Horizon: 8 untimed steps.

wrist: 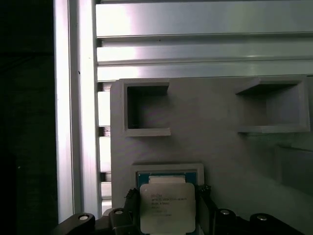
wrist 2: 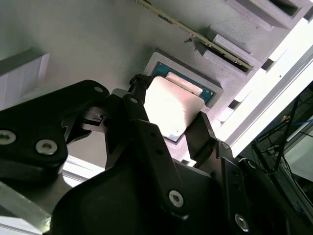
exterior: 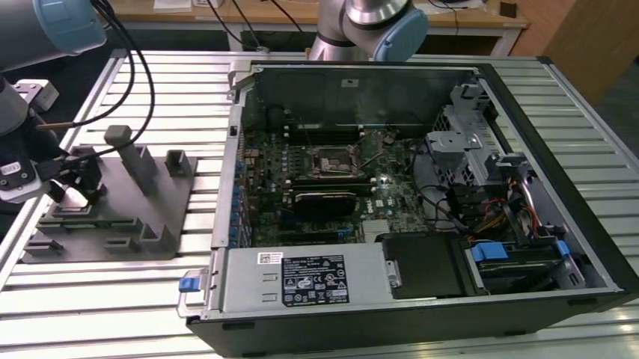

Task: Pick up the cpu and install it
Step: 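Pick up the cpu and move it towards the insertion slot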

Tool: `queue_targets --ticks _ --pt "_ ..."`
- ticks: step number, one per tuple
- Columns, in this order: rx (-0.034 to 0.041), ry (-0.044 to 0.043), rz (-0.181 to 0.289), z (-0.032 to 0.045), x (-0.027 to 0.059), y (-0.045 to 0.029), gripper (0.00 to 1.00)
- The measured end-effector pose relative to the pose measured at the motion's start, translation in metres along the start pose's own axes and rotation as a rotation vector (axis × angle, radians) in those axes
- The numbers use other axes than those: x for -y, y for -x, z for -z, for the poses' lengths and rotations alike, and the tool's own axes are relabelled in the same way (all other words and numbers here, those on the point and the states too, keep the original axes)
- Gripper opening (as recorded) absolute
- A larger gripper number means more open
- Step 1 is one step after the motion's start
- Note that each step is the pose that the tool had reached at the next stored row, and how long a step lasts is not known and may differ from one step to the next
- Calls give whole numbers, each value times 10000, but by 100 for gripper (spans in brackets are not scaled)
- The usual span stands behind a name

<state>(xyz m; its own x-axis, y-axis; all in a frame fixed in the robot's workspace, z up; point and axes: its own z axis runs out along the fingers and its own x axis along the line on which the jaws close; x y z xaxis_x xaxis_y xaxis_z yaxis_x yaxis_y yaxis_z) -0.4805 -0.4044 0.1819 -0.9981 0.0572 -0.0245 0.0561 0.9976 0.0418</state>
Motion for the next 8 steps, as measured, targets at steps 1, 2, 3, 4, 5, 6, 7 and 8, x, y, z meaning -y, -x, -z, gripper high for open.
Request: queue_targets --ticks 1,2,3,4,5,6,7,8 --pt "0 0 -1 -3 0 0 59" --pt "3 12 -1 -9 -1 0 59" --pt "0 18 -2 -11 -3 0 59" --pt "-2 20 0 -13 -3 -1 59" --pt "-2 20 0 -14 -3 -1 59" --pt "-1 22 1 -16 -3 -1 59" --pt "-1 22 1 -17 -3 -1 59" --pt "-1 22 1 -17 -3 -1 59"
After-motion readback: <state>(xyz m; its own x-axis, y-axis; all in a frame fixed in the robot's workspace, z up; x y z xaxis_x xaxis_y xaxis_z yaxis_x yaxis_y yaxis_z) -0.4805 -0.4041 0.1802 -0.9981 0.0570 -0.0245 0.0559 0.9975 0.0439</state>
